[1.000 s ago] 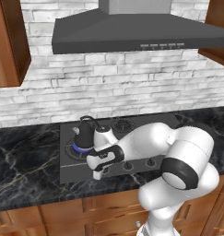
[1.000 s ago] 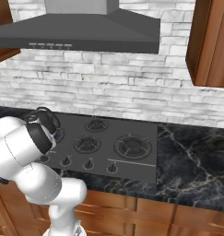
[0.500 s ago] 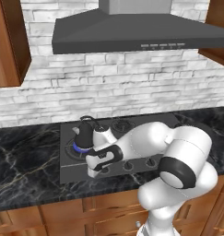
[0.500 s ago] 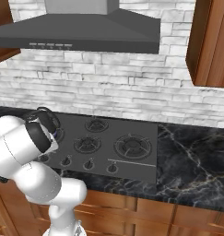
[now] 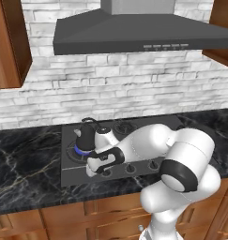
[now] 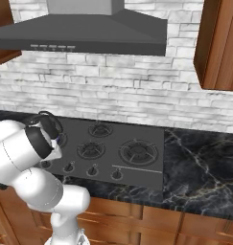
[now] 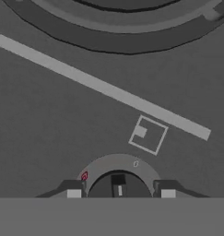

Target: The kettle is done boiling. Turn off the stove, then wait for 300 timesteps before moving the kettle to the dining table.

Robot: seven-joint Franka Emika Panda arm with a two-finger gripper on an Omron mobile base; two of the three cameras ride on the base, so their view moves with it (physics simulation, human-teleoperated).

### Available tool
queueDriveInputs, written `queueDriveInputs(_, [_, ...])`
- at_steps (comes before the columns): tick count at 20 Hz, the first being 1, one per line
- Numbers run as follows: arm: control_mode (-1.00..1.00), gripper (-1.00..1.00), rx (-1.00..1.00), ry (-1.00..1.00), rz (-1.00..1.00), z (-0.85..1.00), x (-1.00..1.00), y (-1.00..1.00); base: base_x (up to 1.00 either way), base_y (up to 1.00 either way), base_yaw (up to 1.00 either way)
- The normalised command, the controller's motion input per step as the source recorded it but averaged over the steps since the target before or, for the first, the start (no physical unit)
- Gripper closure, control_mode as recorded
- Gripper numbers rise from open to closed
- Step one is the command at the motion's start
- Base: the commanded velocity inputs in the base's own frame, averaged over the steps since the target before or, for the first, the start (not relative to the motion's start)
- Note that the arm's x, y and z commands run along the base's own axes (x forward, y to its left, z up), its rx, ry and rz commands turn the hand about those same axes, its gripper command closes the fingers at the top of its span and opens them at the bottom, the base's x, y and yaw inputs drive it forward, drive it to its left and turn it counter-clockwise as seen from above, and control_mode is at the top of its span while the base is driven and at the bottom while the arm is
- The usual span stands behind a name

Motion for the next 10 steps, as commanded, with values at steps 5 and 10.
queueDriveInputs(5, [-1.00,1.00,0.04,0.00,-0.37,-0.10,-0.14,-0.18,0.00,0.00,0.00])
queueDriveInputs(10, [-1.00,1.00,0.03,0.00,-0.37,-0.11,-0.14,-0.18,0.00,0.00,0.00])
